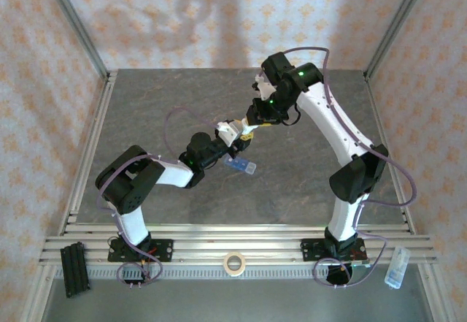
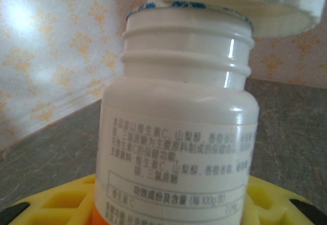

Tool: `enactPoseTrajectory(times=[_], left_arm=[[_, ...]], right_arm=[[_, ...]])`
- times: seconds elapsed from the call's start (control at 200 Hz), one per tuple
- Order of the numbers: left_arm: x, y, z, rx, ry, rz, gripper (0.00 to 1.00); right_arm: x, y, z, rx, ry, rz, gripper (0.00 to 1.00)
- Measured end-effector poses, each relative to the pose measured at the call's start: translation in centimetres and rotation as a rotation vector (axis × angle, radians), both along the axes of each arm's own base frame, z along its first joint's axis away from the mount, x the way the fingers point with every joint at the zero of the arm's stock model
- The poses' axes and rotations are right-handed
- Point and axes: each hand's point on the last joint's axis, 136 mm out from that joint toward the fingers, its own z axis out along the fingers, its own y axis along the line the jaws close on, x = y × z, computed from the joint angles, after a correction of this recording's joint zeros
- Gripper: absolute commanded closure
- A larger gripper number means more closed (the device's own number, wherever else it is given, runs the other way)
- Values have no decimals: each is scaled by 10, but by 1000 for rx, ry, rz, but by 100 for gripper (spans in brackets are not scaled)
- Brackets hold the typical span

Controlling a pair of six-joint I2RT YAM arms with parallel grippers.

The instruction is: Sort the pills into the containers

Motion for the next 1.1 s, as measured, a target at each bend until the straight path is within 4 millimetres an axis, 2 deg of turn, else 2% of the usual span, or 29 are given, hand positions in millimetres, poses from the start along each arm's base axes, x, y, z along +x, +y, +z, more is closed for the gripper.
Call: enactPoseTrajectory(times=[0.305,0.531,0.846,1.101], left_arm=[[-1,-1,-2,4,6,-5,100],[-4,-4,-4,8,12,-18,100],[-4,-4,-4,9,14,-18,100],[-4,-4,-7,18,27,-18,100]], right_arm=[[4,2,-3,0,-2,0,66],[8,4,-12,-13,17,-1,66],[8,4,-13,15,39,-4,65],[8,5,-19,35,79,-50,56]])
